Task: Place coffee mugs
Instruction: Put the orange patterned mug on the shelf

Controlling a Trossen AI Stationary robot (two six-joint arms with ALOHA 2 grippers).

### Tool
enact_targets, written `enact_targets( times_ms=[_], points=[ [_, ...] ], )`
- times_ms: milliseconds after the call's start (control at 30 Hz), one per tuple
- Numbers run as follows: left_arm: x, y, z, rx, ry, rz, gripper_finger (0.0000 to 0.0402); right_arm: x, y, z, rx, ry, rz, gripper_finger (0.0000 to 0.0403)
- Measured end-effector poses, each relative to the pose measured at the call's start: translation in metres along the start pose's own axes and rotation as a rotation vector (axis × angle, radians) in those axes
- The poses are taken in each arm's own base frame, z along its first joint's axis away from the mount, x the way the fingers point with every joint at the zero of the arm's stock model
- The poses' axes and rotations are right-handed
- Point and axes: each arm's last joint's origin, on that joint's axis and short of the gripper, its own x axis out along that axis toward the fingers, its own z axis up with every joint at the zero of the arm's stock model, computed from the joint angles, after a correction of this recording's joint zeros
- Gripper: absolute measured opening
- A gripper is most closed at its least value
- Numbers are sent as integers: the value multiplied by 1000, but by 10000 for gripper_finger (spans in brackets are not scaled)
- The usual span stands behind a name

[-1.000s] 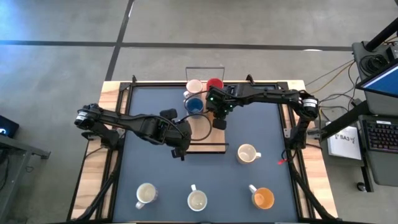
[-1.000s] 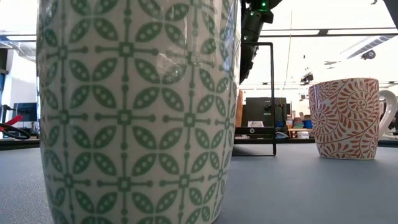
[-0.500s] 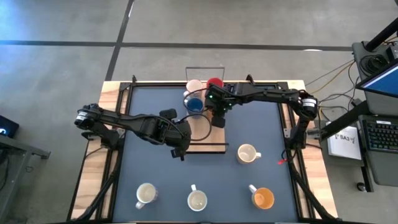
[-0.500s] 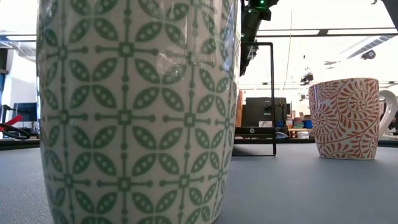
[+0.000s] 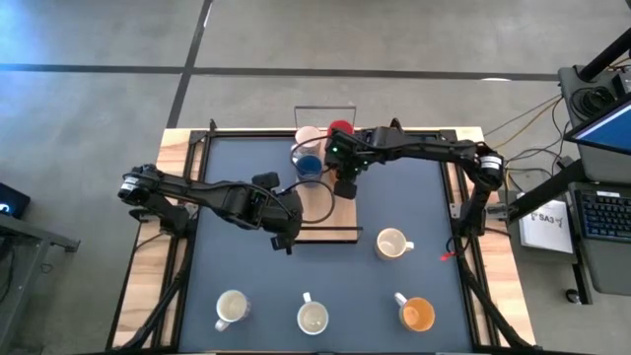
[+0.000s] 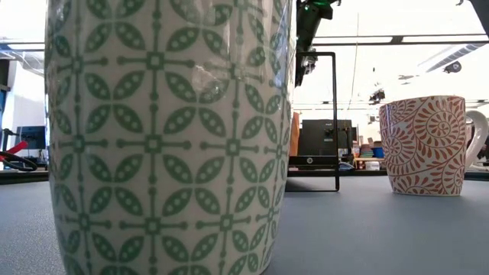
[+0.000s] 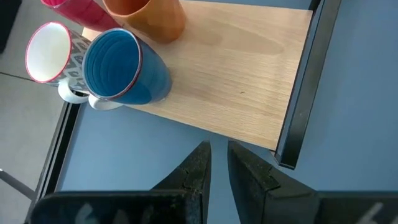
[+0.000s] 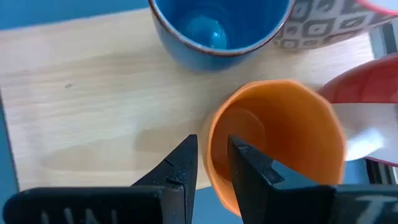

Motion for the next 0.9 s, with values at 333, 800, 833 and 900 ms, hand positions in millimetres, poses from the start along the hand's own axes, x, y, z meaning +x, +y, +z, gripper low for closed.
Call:
enact_targets(
  times_ms=[333,800,833,900],
  points=[
    [-7,-7,-10,-27,42,6,36,-43,9,8,56,51,77,68],
    [-38,-19,-49,-125,1,29,36,-74,74,-46,143,345,120,80],
    [-38,-20,-52,-137,-6,28,36,-77,81,-51,149,341,123,80],
    [-40,-22,-58,-165,-21,25,36,-83,97,-60,177,323,132,78]
  ],
)
